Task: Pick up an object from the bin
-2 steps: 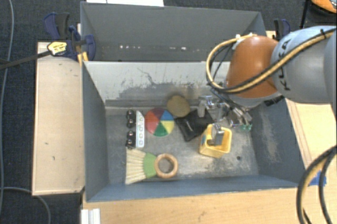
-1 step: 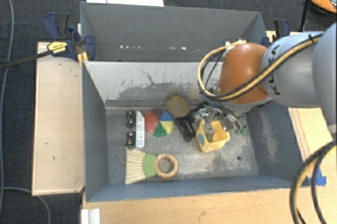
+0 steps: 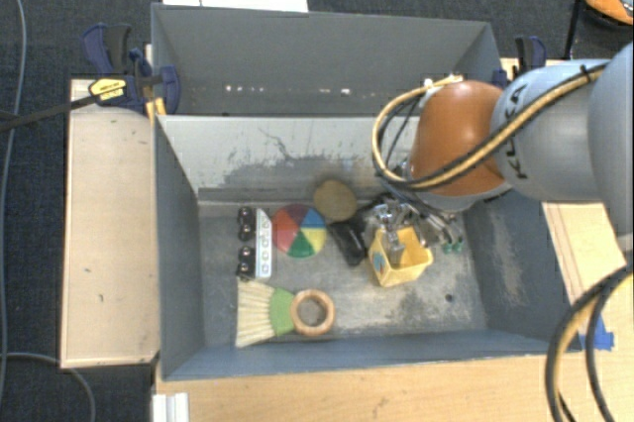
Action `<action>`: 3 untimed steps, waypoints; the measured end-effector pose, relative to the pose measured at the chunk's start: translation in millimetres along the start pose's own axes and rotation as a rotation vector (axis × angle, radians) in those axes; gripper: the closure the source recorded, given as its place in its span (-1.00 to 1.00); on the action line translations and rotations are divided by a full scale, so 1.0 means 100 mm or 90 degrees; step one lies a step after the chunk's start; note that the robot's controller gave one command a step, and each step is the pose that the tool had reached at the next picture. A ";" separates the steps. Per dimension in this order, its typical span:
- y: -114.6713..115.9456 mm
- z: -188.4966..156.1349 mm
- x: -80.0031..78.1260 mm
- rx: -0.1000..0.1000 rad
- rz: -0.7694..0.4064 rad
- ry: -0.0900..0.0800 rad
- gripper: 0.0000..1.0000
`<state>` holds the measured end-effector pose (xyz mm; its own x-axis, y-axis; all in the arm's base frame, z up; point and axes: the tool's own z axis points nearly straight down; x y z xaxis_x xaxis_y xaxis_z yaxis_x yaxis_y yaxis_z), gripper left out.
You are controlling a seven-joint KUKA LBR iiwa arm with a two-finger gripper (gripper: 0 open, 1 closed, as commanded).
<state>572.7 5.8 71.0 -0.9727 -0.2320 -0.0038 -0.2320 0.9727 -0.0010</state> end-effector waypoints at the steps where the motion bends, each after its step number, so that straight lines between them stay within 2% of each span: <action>1: -0.03 -0.94 -0.08 0.000 0.002 -0.001 1.00; 2: -0.03 -0.94 -0.08 0.000 0.002 -0.001 1.00; 3: -0.04 -1.04 -0.05 -0.001 0.003 0.004 1.00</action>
Offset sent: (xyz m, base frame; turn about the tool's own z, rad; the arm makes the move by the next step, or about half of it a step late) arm 0.0000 0.0000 0.0000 0.0000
